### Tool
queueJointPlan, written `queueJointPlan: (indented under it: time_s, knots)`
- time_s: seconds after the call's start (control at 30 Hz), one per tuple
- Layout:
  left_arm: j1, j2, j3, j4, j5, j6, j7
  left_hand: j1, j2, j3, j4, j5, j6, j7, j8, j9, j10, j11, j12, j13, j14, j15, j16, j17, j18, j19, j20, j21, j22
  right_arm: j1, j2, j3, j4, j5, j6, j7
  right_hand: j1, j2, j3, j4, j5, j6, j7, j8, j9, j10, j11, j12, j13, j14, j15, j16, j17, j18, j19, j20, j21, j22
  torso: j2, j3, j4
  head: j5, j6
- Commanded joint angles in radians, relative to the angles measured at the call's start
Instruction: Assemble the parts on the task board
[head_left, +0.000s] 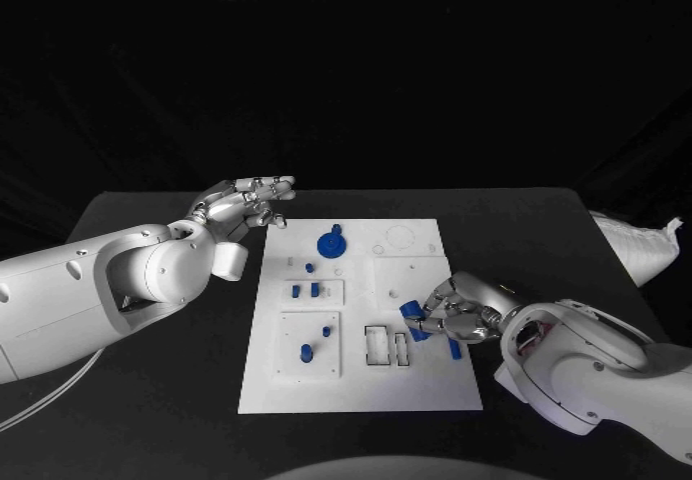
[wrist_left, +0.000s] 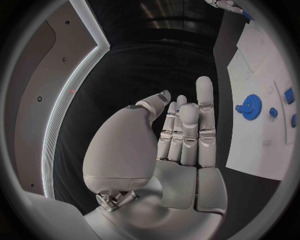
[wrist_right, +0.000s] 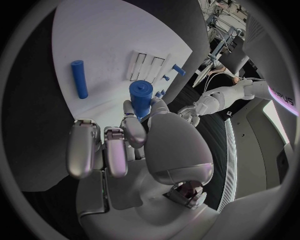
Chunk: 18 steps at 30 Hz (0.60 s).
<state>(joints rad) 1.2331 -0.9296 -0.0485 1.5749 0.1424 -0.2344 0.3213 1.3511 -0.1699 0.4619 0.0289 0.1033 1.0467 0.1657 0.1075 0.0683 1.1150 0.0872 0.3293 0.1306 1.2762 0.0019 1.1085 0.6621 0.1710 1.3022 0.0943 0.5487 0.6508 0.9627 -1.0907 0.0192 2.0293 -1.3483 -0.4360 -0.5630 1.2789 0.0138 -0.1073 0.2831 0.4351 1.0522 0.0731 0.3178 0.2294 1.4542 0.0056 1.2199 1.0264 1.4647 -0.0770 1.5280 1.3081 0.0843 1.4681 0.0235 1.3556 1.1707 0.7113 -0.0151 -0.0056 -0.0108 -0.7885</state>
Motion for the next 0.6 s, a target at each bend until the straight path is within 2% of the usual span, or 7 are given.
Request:
queueJointPlan:
  time_s: [0.03, 0.13, 0.33, 0.5, 0.6]
  knots:
    - [0.000, 0.001, 0.000, 0.004, 0.002, 0.019, 0.005, -0.003, 0.004, -0.003, 0.000, 0.003, -0.004, -0.001, 0.003, 0.000, -0.005, -0.001, 0.003, 0.001, -0.007, 0.000, -0.005, -0.001, 0.010, -0.001, 0.003, -0.005, -0.001, 0.001, 0.016, 0.000, -0.005, 0.078, 0.028, 0.004, -0.010, 0.007, -0.007, 0.006, 0.004, 0.005, -0.010, 0.013, 0.062, 0.069, -0.021, 0.265, 0.462, 0.092, -0.008, 0.005, 0.191, -0.009, 0.004, -0.007, 0.005, 0.001, 0.000, -0.0003, -0.0012, 0.003, -0.002]
    - [0.000, 0.001, 0.000, 0.004, 0.002, 0.020, 0.005, -0.003, 0.004, -0.003, 0.000, 0.003, -0.004, -0.001, 0.003, 0.000, -0.005, -0.001, 0.003, 0.001, -0.007, 0.000, -0.005, -0.001, 0.010, -0.001, 0.003, -0.005, -0.001, 0.001, 0.036, 0.000, -0.012, 0.093, 0.059, -0.004, -0.029, 0.014, -0.016, 0.007, 0.005, 0.013, -0.014, 0.017, 0.069, 0.068, -0.023, 0.262, 0.461, 0.092, -0.009, 0.004, 0.190, -0.009, 0.003, -0.008, 0.005, 0.002, 0.000, -0.0007, -0.0004, 0.002, -0.003]
    - [0.001, 0.002, 0.000, 0.005, 0.002, 0.020, 0.005, -0.003, 0.004, -0.003, 0.000, 0.003, -0.004, -0.001, 0.003, 0.000, -0.005, -0.001, 0.003, 0.001, -0.007, 0.000, -0.005, -0.001, 0.010, -0.001, 0.003, -0.005, -0.001, -0.001, 0.080, -0.001, -0.033, 0.108, 0.113, -0.020, -0.047, 0.020, -0.026, 0.007, 0.000, 0.020, -0.016, 0.019, 0.075, 0.066, -0.026, 0.256, 0.457, 0.092, -0.011, 0.004, 0.191, -0.009, 0.003, -0.010, 0.005, 0.002, 0.000, 0.0008, 0.0006, 0.002, -0.002]
    - [0.001, 0.001, 0.000, 0.004, 0.002, 0.021, 0.005, -0.003, 0.004, -0.003, 0.000, 0.003, -0.004, -0.001, 0.003, 0.000, -0.005, -0.001, 0.003, 0.001, -0.007, 0.000, -0.005, -0.001, 0.010, -0.001, 0.003, -0.005, -0.001, -0.004, 0.106, -0.003, -0.043, 0.108, 0.127, -0.025, -0.051, 0.022, -0.028, 0.007, -0.002, 0.021, -0.017, 0.020, 0.077, 0.064, -0.027, 0.251, 0.453, 0.092, -0.012, 0.004, 0.190, -0.009, 0.003, -0.010, 0.004, 0.001, 0.000, 0.0015, -0.0009, 0.006, -0.003]
    - [0.001, 0.002, 0.000, 0.004, 0.002, 0.021, 0.005, -0.003, 0.004, -0.003, 0.000, 0.003, -0.004, -0.001, 0.003, 0.000, -0.005, -0.001, 0.003, 0.001, -0.007, 0.000, -0.005, -0.001, 0.010, -0.001, 0.003, -0.005, -0.001, -0.005, 0.116, -0.003, -0.048, 0.099, 0.131, -0.027, -0.051, 0.022, -0.028, 0.007, -0.002, 0.022, -0.018, 0.020, 0.077, 0.063, -0.027, 0.250, 0.452, 0.092, -0.012, 0.004, 0.190, -0.009, 0.003, -0.010, 0.004, 0.002, 0.000, 0.0006, -0.0010, 0.007, -0.003]
